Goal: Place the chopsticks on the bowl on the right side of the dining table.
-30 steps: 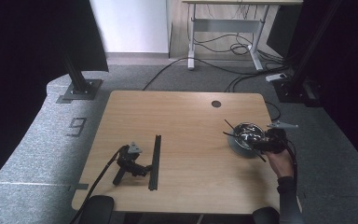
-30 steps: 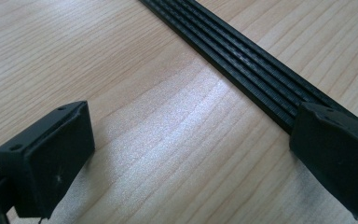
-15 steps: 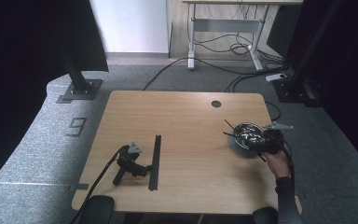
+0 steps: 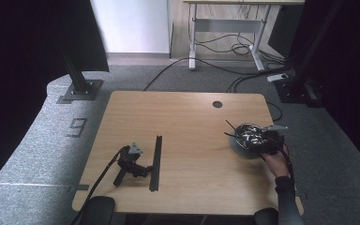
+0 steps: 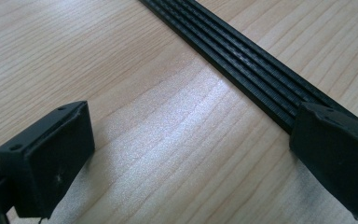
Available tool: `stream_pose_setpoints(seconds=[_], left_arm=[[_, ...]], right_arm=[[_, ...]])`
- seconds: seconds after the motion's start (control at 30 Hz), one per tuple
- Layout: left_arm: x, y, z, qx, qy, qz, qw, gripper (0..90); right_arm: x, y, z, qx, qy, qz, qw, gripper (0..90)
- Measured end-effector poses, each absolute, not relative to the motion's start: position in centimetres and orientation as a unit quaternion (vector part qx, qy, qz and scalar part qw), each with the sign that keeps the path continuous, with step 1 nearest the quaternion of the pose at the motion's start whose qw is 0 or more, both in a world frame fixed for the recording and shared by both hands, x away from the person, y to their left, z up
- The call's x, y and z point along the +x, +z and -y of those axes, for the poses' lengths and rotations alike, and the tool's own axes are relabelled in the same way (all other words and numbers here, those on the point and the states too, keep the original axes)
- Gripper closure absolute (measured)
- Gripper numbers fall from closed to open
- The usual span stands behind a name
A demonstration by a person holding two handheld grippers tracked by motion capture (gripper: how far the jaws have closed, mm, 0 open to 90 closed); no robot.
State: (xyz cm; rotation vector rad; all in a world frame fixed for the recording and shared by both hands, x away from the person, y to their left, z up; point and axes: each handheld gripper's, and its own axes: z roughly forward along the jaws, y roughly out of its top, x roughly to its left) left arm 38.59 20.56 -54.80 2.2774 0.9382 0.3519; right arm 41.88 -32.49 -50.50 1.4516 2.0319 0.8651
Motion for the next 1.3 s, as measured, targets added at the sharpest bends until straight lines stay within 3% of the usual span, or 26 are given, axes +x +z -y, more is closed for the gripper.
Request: stream_pose_setpoints(seconds=[1.3], left_arm=[[38.6,-54.8,-20.6,0.868,0.134,-0.356,0.320,0.0]], right_arm=[[40.9,-51.3,39.3,0.601,0.326,-0.685,0.249,0.0]])
